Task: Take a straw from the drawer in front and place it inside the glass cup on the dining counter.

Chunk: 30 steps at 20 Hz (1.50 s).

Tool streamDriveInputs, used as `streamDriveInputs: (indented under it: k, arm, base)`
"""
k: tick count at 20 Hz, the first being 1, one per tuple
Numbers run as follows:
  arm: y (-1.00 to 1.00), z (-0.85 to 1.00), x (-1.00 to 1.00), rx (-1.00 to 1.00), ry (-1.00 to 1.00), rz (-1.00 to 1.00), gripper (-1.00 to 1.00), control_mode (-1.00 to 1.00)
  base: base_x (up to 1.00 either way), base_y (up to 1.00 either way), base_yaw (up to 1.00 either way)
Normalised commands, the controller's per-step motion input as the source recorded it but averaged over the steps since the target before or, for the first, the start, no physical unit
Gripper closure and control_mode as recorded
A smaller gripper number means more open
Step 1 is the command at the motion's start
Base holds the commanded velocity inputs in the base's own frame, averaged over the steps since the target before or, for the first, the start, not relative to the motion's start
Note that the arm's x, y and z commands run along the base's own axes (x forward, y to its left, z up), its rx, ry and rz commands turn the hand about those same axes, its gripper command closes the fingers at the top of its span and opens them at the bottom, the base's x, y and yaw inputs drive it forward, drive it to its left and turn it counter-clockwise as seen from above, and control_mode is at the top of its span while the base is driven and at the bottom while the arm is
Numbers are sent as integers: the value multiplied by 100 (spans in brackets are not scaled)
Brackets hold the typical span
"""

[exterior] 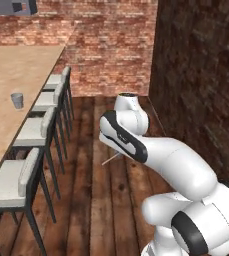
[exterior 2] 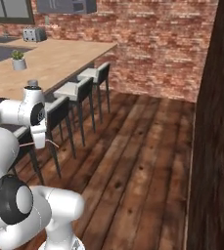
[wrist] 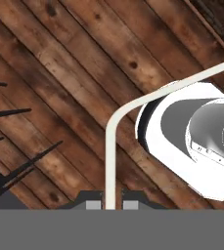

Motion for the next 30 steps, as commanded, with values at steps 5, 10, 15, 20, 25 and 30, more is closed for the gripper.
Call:
streamDriveInputs:
  k: [5, 10, 15, 20, 25, 30]
  arm:
    - [0, 0, 0, 0, 0, 0, 100, 100]
    - [0, 0, 0, 0, 0, 0, 100, 100]
    - [0, 0, 0, 0, 0, 0, 100, 100]
    - [0, 0, 0, 0, 0, 0, 100, 100]
    - [0, 0, 0, 0, 0, 0, 100, 100]
    - [0, 0, 0, 0, 0, 0, 100, 100]
  base:
    - [86, -69, 45]
    - [87, -69, 45]
    - [77, -71, 47]
    - [68, -67, 47]
    - [57, -71, 48]
    - [41, -71, 50]
